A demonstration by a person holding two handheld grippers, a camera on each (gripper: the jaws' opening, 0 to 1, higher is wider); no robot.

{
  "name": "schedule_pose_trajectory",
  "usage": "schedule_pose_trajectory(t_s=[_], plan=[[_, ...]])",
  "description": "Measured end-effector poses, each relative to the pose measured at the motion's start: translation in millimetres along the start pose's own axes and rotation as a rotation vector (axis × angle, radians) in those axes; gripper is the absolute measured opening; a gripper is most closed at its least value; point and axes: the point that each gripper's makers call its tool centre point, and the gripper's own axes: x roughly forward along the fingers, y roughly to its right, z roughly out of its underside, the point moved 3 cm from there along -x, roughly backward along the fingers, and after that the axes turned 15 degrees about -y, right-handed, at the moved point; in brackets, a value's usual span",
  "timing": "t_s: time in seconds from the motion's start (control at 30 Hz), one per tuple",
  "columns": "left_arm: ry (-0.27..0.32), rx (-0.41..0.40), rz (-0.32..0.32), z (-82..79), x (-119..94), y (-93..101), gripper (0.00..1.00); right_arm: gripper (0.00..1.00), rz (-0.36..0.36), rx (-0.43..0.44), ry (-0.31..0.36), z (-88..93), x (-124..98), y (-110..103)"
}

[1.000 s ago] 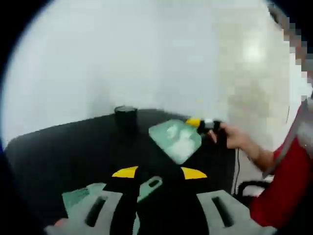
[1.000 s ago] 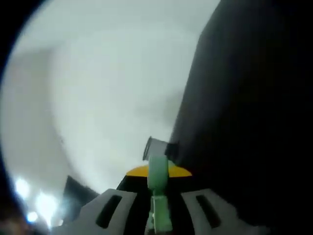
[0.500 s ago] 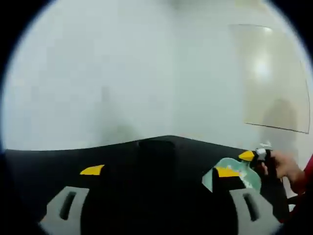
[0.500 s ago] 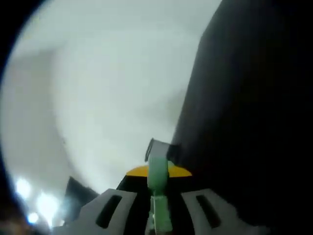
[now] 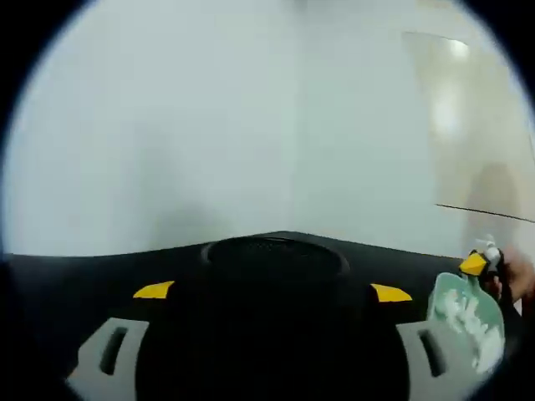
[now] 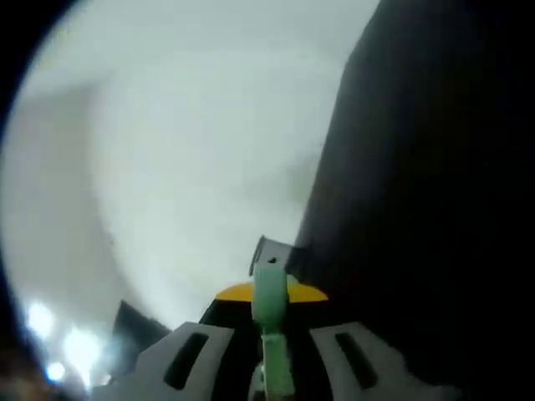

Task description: Pick up the broom and sweep the trash on the tabletop into the dustpan.

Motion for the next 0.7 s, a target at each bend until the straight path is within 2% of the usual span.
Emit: schedule_pose_trajectory(t_s=[0.07, 0.17, 0.43, 0.7], plan=[[0.019, -0.016, 0.015, -0.5, 4.3, 2.7, 0.89, 0.12, 0.000, -0.004, -0.001, 1.8, 0.0, -1.1], [0.013, -0.010, 0.003, 1.5, 6.6, 2.1, 0.86, 0.12, -0.004, -0.008, -0.001, 3.3, -0.6, -3.8], [0.014, 0.028, 0.000, -1.7, 9.0, -1.6, 0.63, 0.12, -0.006, -0.016, -0.003, 2.0, -1.2, -3.7], [0.030, 0.058, 0.023, -4.3, 3.6, 3.2, 0.60, 0.12, -0.010, -0.023, 0.003, 1.9, -2.1, -5.6]])
